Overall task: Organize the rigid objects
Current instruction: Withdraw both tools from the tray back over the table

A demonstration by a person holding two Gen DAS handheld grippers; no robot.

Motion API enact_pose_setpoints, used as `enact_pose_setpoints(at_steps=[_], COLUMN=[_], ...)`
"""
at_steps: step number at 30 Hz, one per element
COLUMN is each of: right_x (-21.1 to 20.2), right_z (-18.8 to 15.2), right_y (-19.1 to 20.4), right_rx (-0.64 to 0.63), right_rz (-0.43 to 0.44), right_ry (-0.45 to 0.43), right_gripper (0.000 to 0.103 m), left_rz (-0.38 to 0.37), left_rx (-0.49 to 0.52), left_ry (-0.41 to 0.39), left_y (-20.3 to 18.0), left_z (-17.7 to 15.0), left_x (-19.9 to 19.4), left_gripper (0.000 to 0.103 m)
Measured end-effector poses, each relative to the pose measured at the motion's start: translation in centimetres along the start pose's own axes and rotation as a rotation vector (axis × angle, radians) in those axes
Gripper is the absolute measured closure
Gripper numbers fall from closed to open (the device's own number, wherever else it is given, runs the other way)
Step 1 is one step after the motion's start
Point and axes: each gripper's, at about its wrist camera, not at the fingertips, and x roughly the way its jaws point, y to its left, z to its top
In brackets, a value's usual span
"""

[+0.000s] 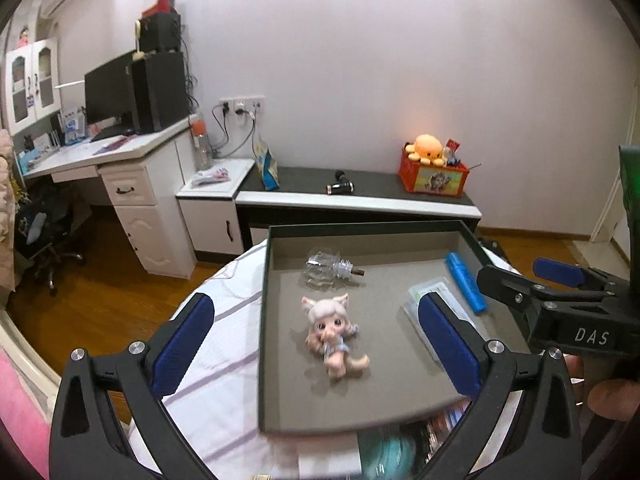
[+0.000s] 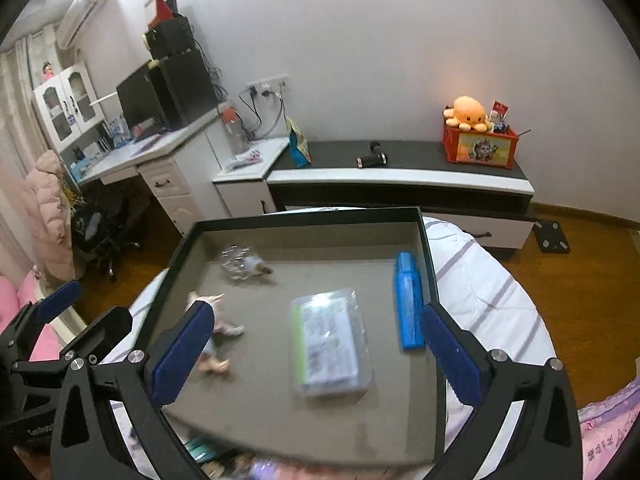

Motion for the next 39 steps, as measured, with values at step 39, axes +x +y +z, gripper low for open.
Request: enact_pose_setpoints(at_steps=[39], right_x=[-26.9], right_z=[-22.3], right_y=[5.2], right_rx=[0.019], right_rz=[-0.084], right_ry=[-0.299], right_gripper=[0.0], left_rz=[0.038], left_rx=[-0.047], left_ry=[-0.191], left_y=[-2.8], left_z=[-17.7], left_x=[-26.7], left_gripper=[0.0])
